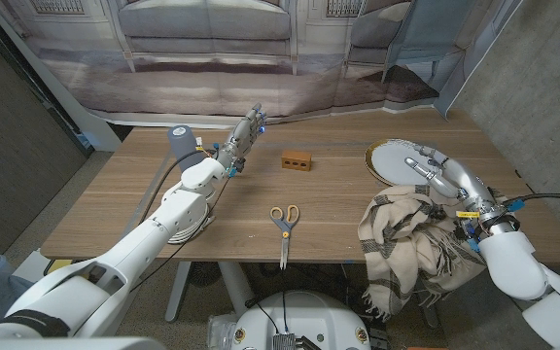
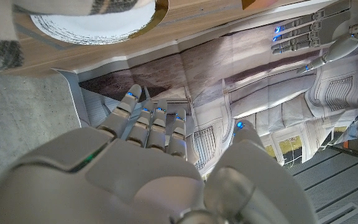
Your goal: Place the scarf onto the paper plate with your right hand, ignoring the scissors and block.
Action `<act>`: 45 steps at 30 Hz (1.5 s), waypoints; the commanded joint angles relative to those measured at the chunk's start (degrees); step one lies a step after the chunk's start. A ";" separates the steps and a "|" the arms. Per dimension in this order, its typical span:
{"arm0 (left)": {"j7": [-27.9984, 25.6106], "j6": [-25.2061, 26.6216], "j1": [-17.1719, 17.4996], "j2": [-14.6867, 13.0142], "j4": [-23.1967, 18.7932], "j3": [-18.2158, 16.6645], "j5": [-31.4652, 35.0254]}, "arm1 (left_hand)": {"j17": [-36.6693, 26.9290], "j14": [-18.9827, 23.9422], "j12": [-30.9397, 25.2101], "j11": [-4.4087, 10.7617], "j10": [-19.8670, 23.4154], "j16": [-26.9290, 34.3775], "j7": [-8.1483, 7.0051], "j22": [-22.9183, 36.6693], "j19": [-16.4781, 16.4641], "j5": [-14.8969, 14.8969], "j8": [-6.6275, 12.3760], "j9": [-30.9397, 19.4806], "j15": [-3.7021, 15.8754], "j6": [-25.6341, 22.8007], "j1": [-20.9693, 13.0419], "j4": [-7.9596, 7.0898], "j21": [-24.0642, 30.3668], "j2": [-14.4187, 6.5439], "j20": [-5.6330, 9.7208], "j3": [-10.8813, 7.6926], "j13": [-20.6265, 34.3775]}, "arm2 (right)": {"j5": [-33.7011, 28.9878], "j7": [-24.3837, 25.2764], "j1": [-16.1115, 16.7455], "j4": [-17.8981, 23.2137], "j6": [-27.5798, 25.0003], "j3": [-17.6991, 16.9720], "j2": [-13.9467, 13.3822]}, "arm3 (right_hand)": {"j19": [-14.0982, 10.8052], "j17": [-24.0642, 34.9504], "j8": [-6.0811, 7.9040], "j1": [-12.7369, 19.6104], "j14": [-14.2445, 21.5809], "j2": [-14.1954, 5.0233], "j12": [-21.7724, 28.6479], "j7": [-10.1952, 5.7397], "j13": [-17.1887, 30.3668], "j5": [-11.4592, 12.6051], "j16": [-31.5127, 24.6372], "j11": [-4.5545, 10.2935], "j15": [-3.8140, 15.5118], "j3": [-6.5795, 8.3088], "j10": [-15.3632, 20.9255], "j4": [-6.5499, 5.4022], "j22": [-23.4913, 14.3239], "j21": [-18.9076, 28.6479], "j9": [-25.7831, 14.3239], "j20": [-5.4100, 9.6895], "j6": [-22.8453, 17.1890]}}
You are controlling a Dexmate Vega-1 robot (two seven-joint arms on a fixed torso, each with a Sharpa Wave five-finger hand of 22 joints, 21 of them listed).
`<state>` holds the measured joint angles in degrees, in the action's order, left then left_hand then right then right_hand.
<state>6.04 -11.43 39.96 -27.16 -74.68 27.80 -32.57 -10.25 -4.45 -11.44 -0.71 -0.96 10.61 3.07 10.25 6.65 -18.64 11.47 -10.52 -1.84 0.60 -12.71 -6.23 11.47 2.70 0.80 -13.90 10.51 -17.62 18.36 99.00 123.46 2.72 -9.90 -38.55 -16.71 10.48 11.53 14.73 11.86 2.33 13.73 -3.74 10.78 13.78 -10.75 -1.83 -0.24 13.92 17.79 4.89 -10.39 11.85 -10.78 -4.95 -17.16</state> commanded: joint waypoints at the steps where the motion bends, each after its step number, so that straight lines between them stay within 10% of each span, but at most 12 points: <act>1: 0.86 -0.26 -0.93 0.12 0.67 -0.14 -0.22 | -0.24 0.23 -0.23 -0.01 0.13 0.22 0.01 0.14 0.13 -0.40 -0.13 -0.12 0.18 -0.11 -0.61 0.13 0.04 -0.26 -0.44 0.21 0.22 | -3.97 0.70 1.59 1.96 -3.37 0.67 0.51 | 1.04 0.15 -0.14 0.00 -0.49 0.88 -0.19 -0.74 0.35 0.49 0.23 0.43 -0.22 -0.24 -0.10 0.27 -0.18 -0.53 -0.29 -1.39 0.05; 22: 2.32 -0.75 -2.73 0.84 3.19 0.12 -0.19 | -0.25 0.34 -0.21 -0.01 0.16 0.24 0.01 0.15 0.18 -0.41 -0.15 -0.12 0.16 -0.16 -0.71 0.13 0.03 -0.38 -0.93 0.46 0.23 | -11.57 3.68 3.88 5.18 -10.35 3.09 0.70 | 6.46 0.28 -0.23 -0.38 -2.65 2.06 -0.49 -2.45 0.52 1.92 0.51 1.36 -0.46 -1.11 -1.08 0.64 -0.38 -1.44 -0.36 -6.81 0.52; 45: 3.10 -0.59 -3.50 0.90 4.07 0.19 -0.25 | -0.25 0.36 -0.20 0.11 0.19 0.23 -0.03 0.17 0.19 -0.41 -0.19 -0.13 0.18 -0.12 -0.79 0.11 0.05 -0.51 -1.29 0.69 0.23 | -17.57 4.93 4.23 7.36 -18.33 7.01 -1.13 | 12.21 0.25 -0.79 0.79 -7.49 3.97 -1.86 -2.78 0.58 4.65 0.70 1.27 -2.98 -2.09 -6.06 1.90 -0.23 -1.48 -0.40 -7.47 4.68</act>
<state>8.93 -12.39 36.86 -26.20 -70.75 27.87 -32.93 -10.25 -4.24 -11.44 -0.71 -0.96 10.61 3.07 10.25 6.58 -18.64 11.47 -10.52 -1.63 0.60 -13.02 -6.23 11.47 2.40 0.10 -13.44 10.51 -32.79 22.70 103.08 130.07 -12.38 -4.59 -38.69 -5.25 10.54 10.70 15.40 4.87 5.72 11.97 -6.46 11.07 18.03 -10.09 -0.61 -3.29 11.84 12.25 6.45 -10.53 10.17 -11.07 -12.28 -13.16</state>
